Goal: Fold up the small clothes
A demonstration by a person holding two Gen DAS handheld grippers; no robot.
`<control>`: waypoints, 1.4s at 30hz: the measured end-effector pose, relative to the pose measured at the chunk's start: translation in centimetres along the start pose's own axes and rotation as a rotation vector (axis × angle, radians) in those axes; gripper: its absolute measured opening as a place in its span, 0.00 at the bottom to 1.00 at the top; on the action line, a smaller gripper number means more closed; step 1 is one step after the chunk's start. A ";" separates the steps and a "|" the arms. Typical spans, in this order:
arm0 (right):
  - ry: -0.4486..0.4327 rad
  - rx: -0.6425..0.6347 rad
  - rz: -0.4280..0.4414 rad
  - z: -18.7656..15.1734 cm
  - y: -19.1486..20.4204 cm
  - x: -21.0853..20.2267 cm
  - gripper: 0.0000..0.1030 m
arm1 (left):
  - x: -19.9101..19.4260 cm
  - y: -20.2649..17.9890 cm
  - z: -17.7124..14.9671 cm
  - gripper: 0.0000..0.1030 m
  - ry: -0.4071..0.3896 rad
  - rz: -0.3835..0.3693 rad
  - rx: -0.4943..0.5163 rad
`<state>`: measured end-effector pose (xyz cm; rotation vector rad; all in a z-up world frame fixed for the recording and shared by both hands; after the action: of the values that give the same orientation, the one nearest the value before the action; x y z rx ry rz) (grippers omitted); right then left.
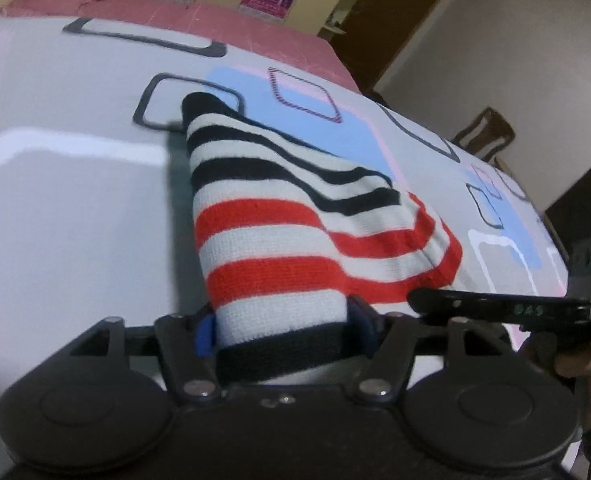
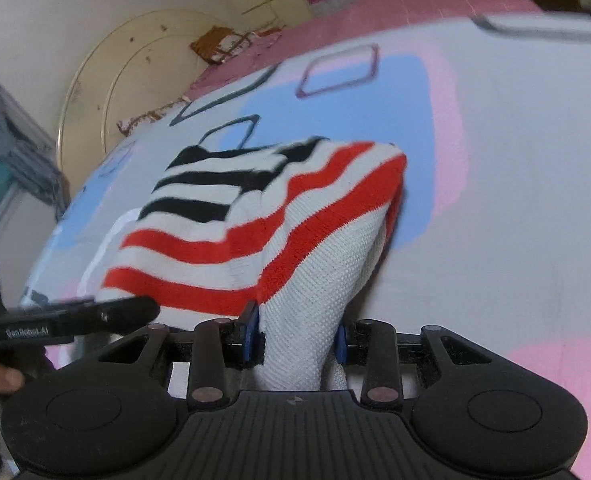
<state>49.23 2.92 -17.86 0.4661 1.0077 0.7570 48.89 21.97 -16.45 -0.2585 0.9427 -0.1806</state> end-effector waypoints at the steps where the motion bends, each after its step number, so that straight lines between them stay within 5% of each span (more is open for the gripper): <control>1: -0.008 0.031 0.018 0.0 -0.4 0.0 0.34 | 0.2 0.2 -0.1 0.68 -0.004 -0.013 -0.019; 8: -0.033 -0.027 -0.063 1.4 0.5 -2.7 0.43 | -2.6 1.6 1.0 0.76 -0.049 0.039 0.038; 10: -0.096 -0.083 -0.107 2.7 1.5 -4.2 0.42 | -4.1 2.5 2.2 0.71 -0.096 0.071 0.045; 12: -0.119 -0.126 -0.114 4.3 2.2 -4.3 0.42 | -4.6 2.4 3.7 0.53 -0.128 0.060 0.056; 18: -0.004 -0.278 -0.202 5.7 3.1 1.3 0.11 | -0.7 -1.3 4.8 0.42 -0.070 0.081 0.236; 24: 0.014 -0.247 -0.227 4.6 0.4 2.2 0.11 | 0.7 -1.4 3.4 0.43 -0.066 0.125 0.265; 30: -0.025 -0.260 -0.226 4.8 2.3 0.4 0.11 | -0.8 -2.2 3.5 0.40 -0.088 0.160 0.305; 37: -0.006 -0.417 -0.172 0.5 7.8 -3.9 0.11 | -6.3 -3.8 0.5 0.40 -0.119 0.157 0.361; 42: 0.068 -0.551 -0.220 -4.3 8.8 -4.0 0.11 | -7.9 -4.4 -2.7 0.34 -0.120 0.151 0.362</control>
<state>41.16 5.80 -11.71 -0.1451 0.8503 0.8152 41.92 19.52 -10.52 0.1350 0.7905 -0.1909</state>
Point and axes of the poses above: each gripper's, at about its wrist camera, not at the fingertips, and x roughly the way its jaws point, y to its left, z to its top, the point moved 8 cm from there along x, roughly the way its jaws point, and after that the axes turned 11 degrees about z, right-handed, at the moved point
